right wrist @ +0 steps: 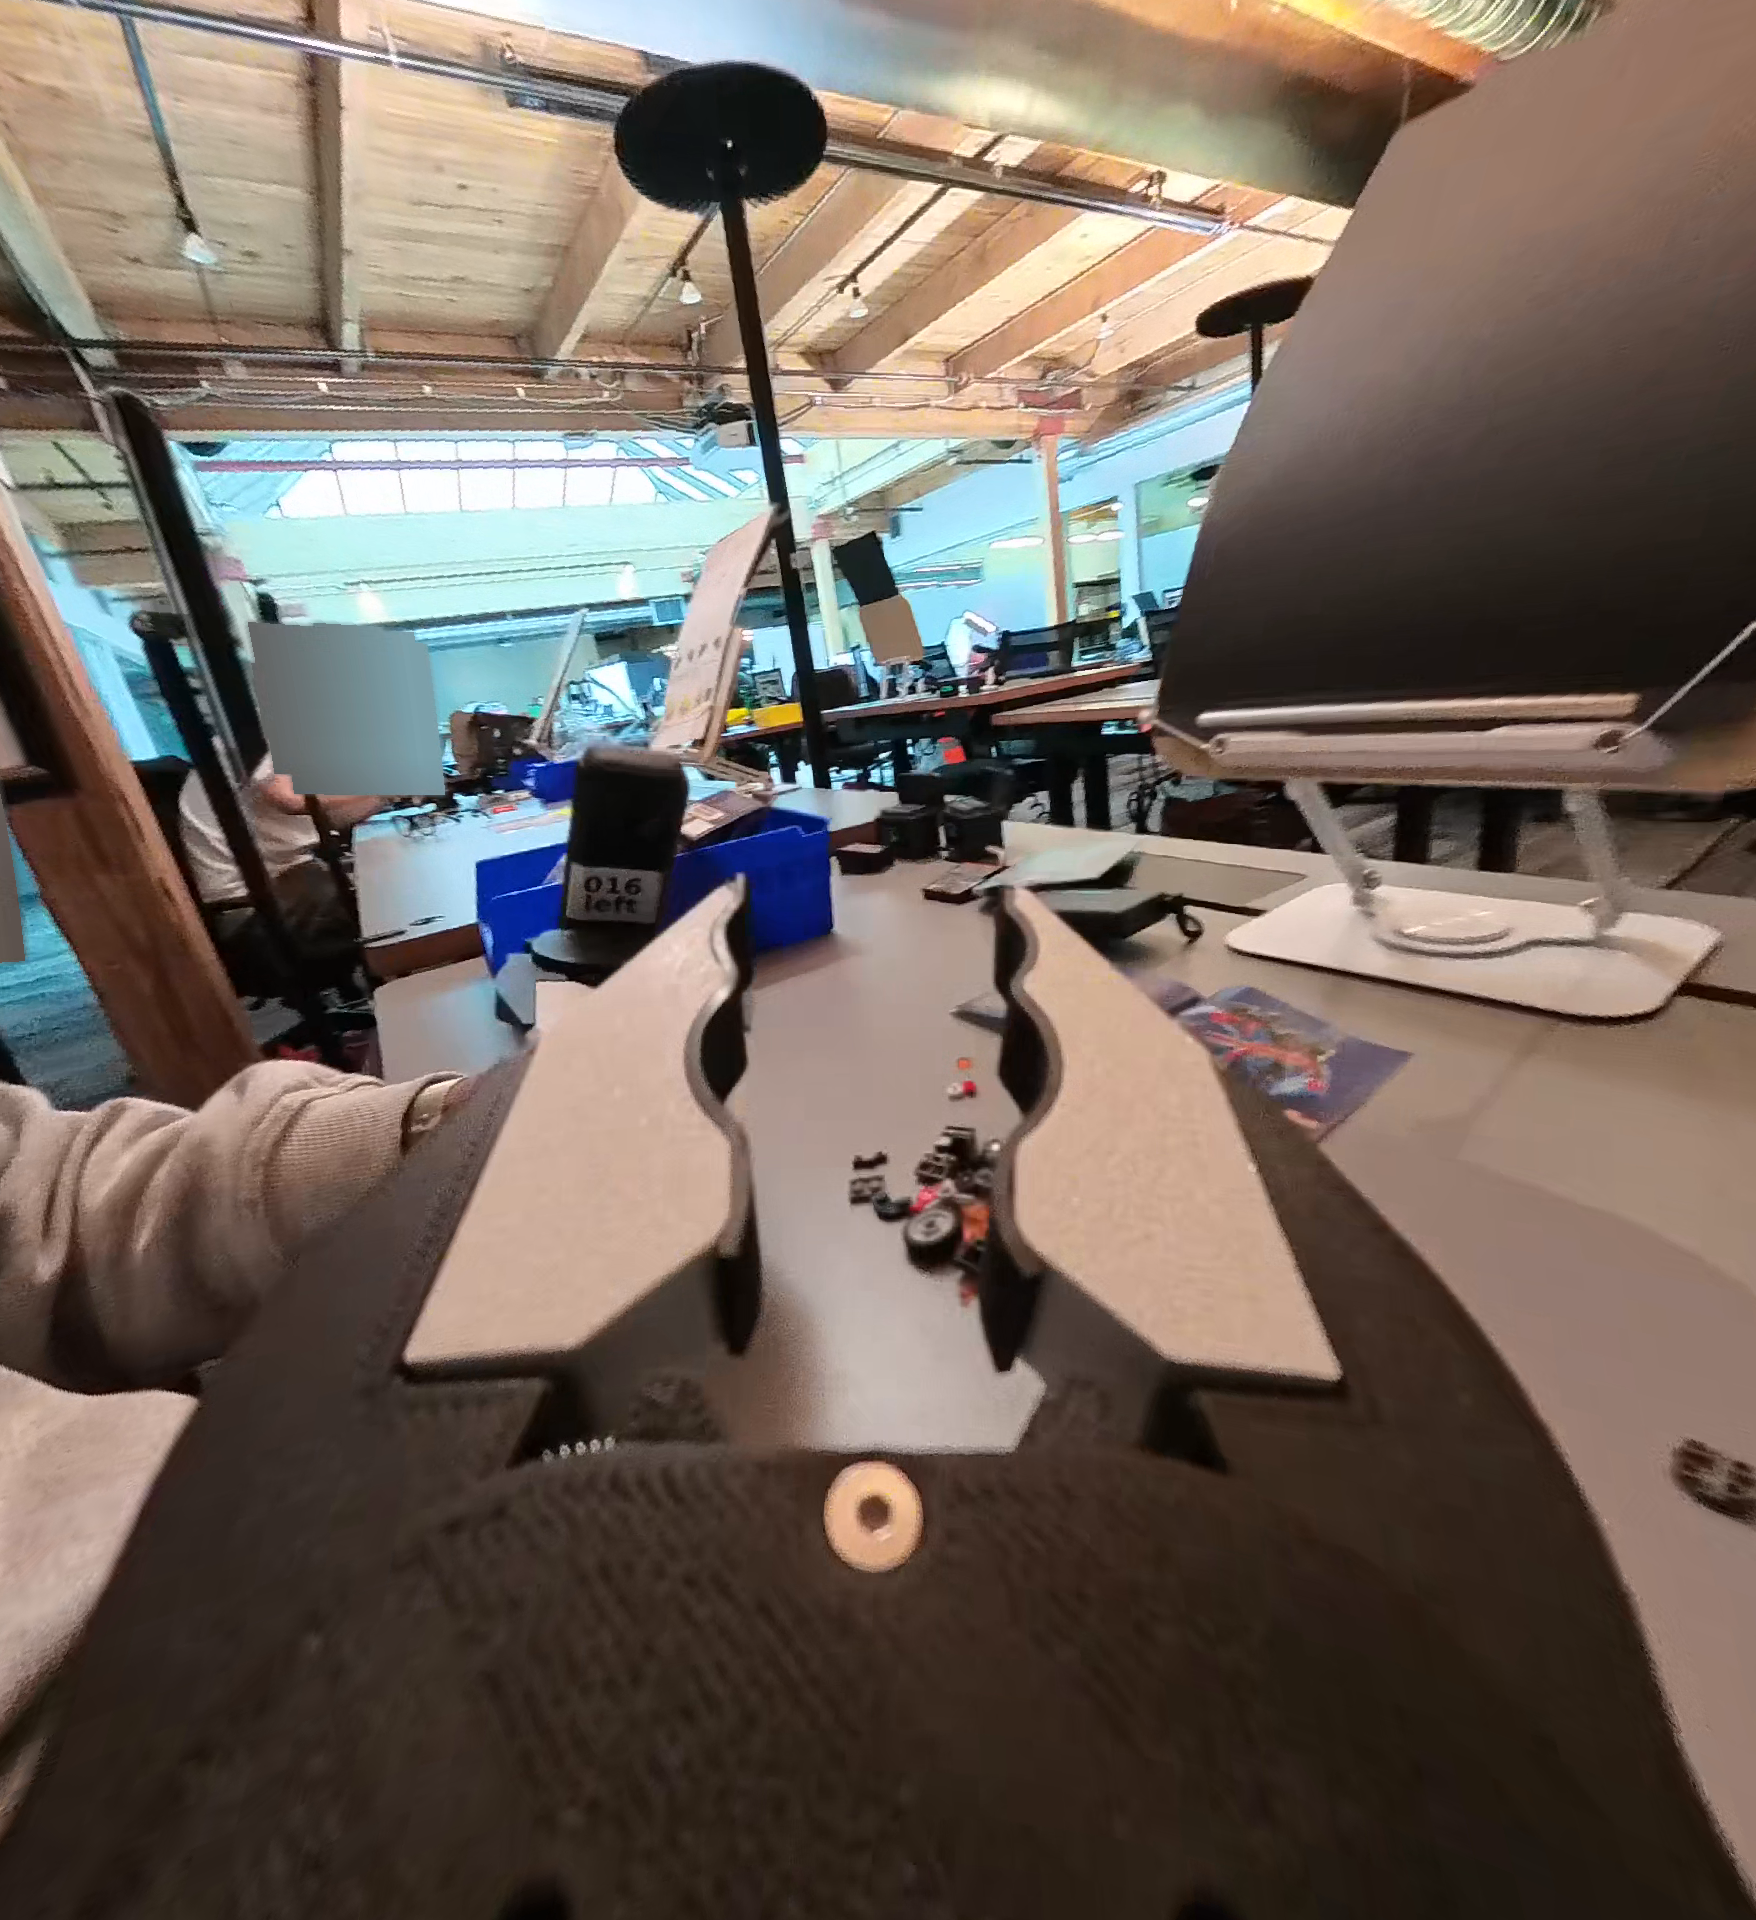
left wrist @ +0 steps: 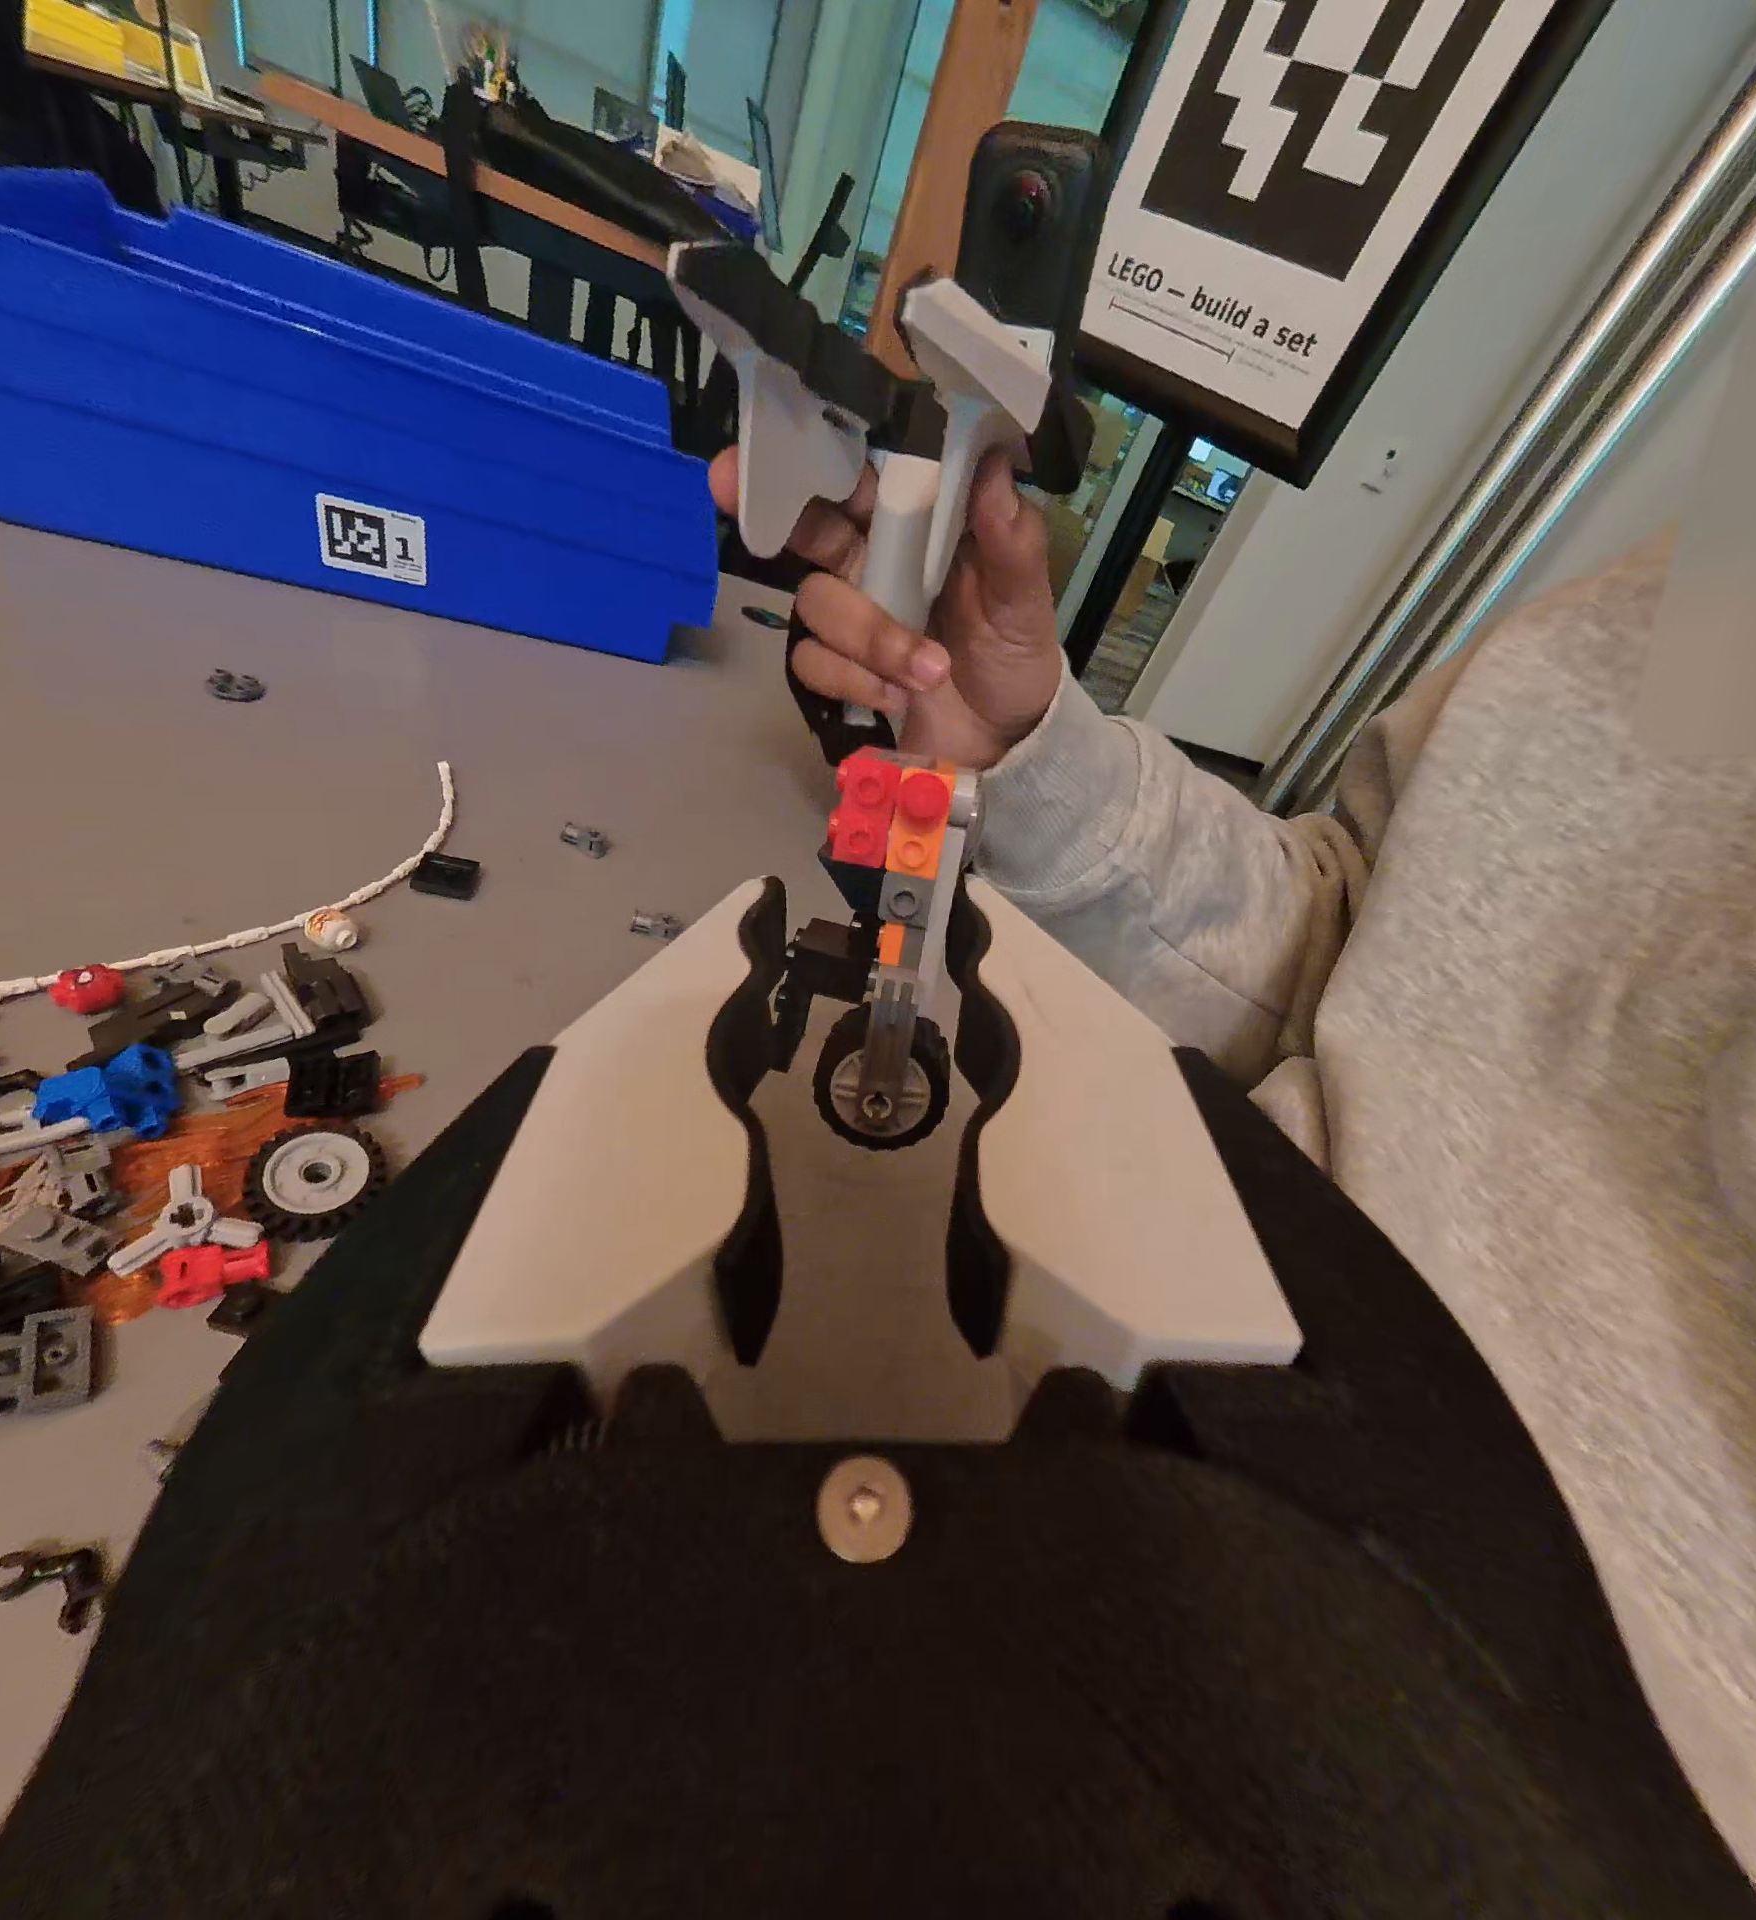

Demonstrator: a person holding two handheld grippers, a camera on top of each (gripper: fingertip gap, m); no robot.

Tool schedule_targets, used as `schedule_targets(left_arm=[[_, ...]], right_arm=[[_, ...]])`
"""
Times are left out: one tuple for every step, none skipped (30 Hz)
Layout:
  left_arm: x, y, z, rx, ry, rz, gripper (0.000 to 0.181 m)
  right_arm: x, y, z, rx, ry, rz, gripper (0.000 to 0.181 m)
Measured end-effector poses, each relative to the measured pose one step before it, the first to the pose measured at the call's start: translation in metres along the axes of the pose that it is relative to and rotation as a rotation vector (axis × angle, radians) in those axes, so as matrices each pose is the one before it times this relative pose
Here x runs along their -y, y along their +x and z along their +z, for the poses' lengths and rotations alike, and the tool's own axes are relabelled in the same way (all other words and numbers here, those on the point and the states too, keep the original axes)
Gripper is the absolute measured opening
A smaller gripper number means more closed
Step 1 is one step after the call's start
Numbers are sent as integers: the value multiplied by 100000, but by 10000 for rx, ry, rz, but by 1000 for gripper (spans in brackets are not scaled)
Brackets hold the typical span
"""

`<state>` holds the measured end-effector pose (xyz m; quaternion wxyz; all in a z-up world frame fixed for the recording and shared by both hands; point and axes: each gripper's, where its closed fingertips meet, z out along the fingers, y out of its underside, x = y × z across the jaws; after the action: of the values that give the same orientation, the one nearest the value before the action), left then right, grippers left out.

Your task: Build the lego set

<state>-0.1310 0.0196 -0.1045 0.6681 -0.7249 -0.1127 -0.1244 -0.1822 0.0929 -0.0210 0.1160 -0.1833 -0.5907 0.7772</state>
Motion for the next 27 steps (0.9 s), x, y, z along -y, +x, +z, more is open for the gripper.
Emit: schedule_targets(left_arm=[[66,89,-13,-60,40,-16,29],[68,39,-23,-33,40,-11,29],[71,9,-41,-12,43,-10,29],[114,-14,-78,-4,64,-15,29],[130,-24,-116,9,80,-12,29],[185,-60,-151,32,104,-9,29],[230,-94,-191,60,132,1,29],[289,-91,-212,71,159,26,29],[279,-127,-246,84,167,23,29],[224,-145,-261,78,143,-5,29],[169,-204,-276,100,120,-28,29],[223,-309,-308,137,142,-26,29],[311,-371,-304,139,183,-47,29],[400,-395,-321,114,233,-82,29],[412,-403,-310,73,249,-147,29],[372,-393,-306,28,227,-212,29],[384,-327,-310,-8,238,-217,28],[392,-251,-281,-27,248,-205,28],[336,-210,-266,-37,224,-196,28],[262,-190,-226,-20,174,-172,28],[221,-174,-216,20,138,-105,28],[174,-189,-223,72,109,-32,28],[145,-206,-215,111,77,10,28],[143,-191,-221,124,71,41,28],[180,-141,-234,119,83,65,28],[229,-125,-238,105,99,74,28],[209,-141,-233,107,94,63,28]], right_arm=[[647,101,-474,-105,94,-159,45],[825,48,-542,-73,177,-120,45],[1003,50,-625,-51,253,-50,44],[1269,5,-724,-5,352,50,44],[1456,-56,-781,-1,357,115,46],[1543,-140,-780,-41,291,76,47],[1490,-121,-755,-175,153,-17,48],[1302,-145,-753,-283,-30,-184,49],[1022,-140,-809,-376,-191,-392,49],[764,61,-909,-514,-288,-586,49],[527,366,-1019,-650,-316,-701,48],[318,688,-1086,-730,-283,-715,46],[105,919,-1094,-735,-223,-632,42],[-221,941,-1011,-637,-214,-490,41],[-664,658,-818,-399,-276,-308,41],[-1089,260,-636,-129,-355,-119,40],[-1324,28,-478,29,-405,18,39],[-1357,20,-397,32,-367,73,38],[-1310,124,-390,-19,-266,138,37],[-1317,227,-413,-39,-222,208,36],[-1350,242,-481,-21,-233,257,36],[-1315,220,-559,18,-241,232,36],[-1264,244,-620,-1,-256,169,36],[-1192,323,-651,-58,-264,84,36],[-1099,341,-629,-94,-232,8,36],[-1014,317,-589,-93,-192,-73,37],[-937,289,-541,-102,-169,-117,37]])
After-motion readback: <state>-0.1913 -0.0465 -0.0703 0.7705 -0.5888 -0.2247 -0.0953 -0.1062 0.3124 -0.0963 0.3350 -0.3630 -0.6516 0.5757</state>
